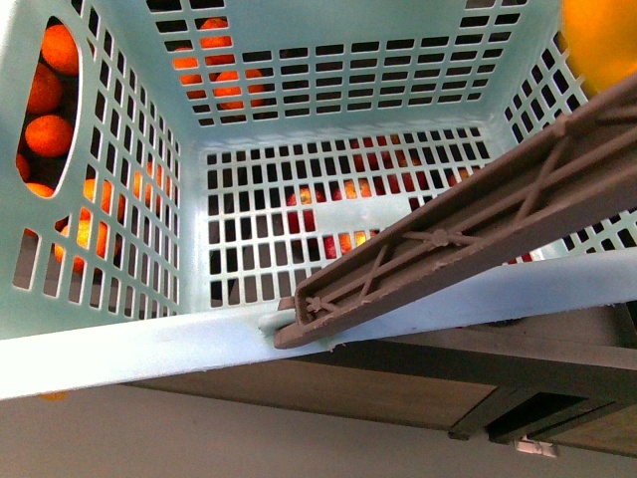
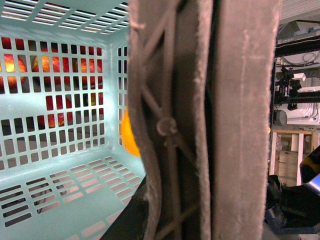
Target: Pick mango and avocado into basket
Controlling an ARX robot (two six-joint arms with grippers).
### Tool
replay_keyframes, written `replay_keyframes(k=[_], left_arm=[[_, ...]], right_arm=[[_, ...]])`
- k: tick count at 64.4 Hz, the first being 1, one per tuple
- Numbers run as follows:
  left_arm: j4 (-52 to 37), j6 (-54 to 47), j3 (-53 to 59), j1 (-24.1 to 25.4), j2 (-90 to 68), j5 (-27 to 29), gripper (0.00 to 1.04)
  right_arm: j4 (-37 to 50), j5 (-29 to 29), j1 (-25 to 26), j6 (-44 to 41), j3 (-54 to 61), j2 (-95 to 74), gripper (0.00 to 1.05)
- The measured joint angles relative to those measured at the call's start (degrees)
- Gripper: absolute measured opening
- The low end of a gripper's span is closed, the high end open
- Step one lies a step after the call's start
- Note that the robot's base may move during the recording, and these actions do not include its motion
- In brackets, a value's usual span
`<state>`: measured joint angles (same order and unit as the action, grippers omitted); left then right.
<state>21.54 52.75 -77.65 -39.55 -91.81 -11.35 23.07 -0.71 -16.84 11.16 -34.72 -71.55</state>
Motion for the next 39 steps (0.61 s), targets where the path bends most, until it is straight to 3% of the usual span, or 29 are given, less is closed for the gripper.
replay_keyframes(k=[27, 33, 39], left_arm=[[0.0, -0.4, 0.0, 0.1, -0.4, 0.5, 0.14], [0.0, -0.5, 0.0, -0.1, -0.4, 0.2, 0.14], [0.0, -0.4, 0.0, -0.1, -0.4, -0.2, 0.14]], right_arm=[[2.2, -8.0, 7.1, 7.2, 2.4, 7.7, 0.96], [10.7, -7.9, 7.6, -0.1, 6.5, 8.2, 0.82], [13.8, -7.0, 8.6, -5.5, 10.9, 10.5, 0.68]])
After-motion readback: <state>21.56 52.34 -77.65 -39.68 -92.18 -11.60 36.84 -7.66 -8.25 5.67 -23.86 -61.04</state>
